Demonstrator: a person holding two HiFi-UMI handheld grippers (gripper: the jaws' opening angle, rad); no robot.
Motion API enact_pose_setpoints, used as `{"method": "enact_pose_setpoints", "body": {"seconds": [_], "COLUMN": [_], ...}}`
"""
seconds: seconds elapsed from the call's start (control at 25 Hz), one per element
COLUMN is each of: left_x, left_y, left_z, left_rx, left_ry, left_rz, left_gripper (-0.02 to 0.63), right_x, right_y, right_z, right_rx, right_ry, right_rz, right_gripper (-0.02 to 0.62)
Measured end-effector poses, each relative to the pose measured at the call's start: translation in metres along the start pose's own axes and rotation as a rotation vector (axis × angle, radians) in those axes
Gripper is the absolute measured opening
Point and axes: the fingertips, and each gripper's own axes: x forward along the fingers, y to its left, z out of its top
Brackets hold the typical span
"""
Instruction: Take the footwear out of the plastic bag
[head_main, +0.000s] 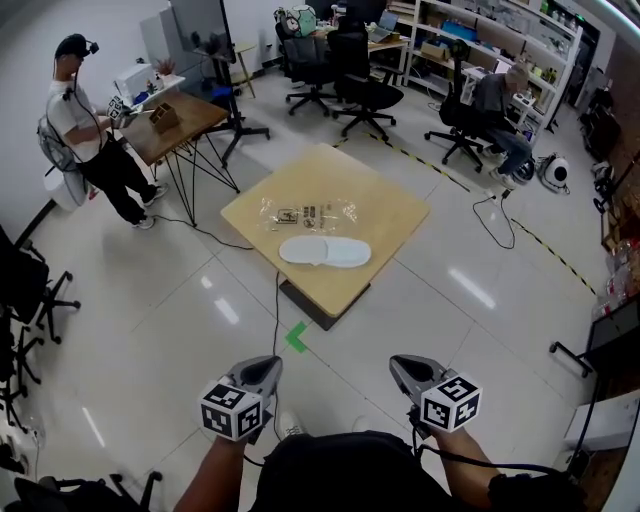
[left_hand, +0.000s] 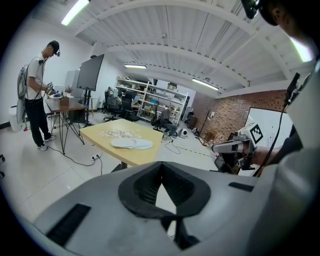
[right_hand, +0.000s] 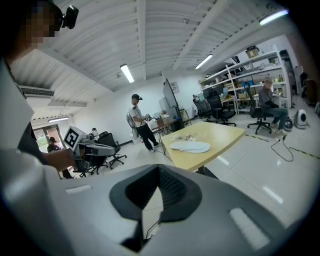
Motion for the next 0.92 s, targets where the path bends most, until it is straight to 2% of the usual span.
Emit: {"method": "enact_pose_setpoints", "body": {"seconds": [0.92], "left_x": [0.012], "left_y": [0.000], "left_z": [0.002], "left_rx": [0.010], "left_ry": [0.010], "left_rz": [0.007], "left_gripper": [0.006], "right_x": [0.002], "right_y": [-0.006], "right_z": [0.003], "right_rx": [0.023], "right_ry": [-0.015], "right_rz": [-0.003], "right_gripper": [0.001]}}
